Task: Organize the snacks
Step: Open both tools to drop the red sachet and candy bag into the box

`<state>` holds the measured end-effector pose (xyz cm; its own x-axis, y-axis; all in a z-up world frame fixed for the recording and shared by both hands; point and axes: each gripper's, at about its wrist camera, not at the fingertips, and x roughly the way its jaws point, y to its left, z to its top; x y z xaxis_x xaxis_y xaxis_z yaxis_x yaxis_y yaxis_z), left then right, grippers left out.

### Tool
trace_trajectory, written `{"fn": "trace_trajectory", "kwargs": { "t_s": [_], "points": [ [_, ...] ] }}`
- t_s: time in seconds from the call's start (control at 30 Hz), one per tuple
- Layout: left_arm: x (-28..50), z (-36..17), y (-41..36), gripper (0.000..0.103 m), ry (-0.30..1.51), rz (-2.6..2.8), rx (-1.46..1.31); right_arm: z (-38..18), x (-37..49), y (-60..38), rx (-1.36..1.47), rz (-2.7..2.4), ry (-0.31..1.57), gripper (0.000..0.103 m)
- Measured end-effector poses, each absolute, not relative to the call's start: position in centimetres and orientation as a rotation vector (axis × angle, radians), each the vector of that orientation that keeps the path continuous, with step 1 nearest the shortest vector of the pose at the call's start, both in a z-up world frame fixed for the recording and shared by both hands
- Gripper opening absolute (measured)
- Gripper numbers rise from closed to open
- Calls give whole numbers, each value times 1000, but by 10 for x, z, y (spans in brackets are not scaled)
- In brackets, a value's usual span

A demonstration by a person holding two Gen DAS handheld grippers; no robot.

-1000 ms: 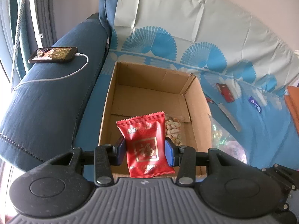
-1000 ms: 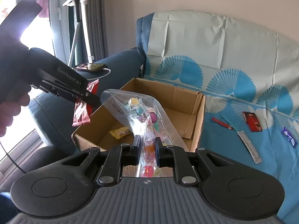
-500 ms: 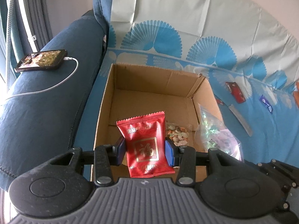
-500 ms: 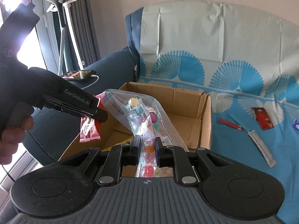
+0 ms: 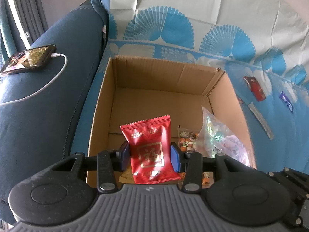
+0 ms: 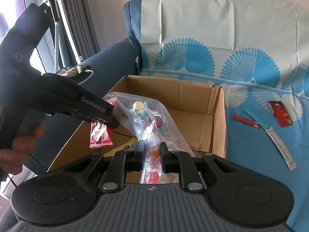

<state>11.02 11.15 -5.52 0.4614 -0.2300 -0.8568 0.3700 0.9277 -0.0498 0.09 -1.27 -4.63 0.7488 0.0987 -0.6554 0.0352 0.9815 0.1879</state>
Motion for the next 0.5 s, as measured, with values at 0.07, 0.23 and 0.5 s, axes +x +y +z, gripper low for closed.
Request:
{"fn": "trace_trajectory", "kwargs": {
  "t_s": [0.07, 0.23, 0.5],
  "points": [
    [113, -59, 109, 48, 1033, -368, 160, -49, 5, -15, 197, 34, 729, 17],
    [118, -67, 104, 48, 1045, -360, 176, -55, 12, -19, 202, 28, 740, 17],
    [125, -66, 109, 103, 1057, -332, 121, -55, 20, -25, 239, -2, 749, 57]
  ]
}}
